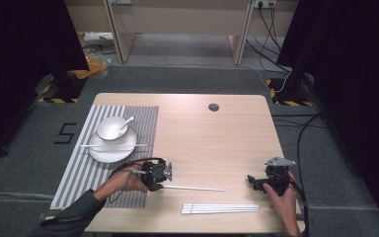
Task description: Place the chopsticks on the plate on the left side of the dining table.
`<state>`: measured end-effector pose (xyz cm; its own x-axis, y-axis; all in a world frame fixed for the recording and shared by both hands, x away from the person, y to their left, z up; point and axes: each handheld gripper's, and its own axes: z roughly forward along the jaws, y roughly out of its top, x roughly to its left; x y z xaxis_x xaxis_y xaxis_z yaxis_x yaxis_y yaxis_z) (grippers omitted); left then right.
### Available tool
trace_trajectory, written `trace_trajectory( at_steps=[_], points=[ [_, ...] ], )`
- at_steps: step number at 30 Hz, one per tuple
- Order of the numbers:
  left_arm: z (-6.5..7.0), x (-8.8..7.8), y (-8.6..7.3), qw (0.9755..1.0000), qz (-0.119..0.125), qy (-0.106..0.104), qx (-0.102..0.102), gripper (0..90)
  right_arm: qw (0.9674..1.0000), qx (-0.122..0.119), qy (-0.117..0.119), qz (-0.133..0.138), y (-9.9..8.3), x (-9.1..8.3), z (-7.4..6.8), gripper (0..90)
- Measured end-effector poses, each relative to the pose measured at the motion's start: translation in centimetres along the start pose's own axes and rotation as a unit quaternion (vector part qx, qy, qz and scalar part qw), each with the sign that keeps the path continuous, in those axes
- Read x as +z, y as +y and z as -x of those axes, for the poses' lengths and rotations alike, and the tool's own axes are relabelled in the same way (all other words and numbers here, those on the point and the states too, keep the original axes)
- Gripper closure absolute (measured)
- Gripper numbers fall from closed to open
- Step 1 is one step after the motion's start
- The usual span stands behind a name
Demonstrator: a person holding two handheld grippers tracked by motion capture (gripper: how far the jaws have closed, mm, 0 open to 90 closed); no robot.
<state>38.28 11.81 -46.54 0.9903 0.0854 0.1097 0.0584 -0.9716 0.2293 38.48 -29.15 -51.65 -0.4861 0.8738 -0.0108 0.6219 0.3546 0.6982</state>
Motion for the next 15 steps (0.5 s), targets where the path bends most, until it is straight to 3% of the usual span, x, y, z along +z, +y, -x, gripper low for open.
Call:
trace_trajectory(
  at_steps=[15],
  points=[
    [0.4, 0.9, 4.9, 0.9995, 0.018, -0.001, 0.024, 73.4, 1.0, -0.001, 0.0, 0.0, 0.0, 0.0, 0.0, 0.3]
  ],
)
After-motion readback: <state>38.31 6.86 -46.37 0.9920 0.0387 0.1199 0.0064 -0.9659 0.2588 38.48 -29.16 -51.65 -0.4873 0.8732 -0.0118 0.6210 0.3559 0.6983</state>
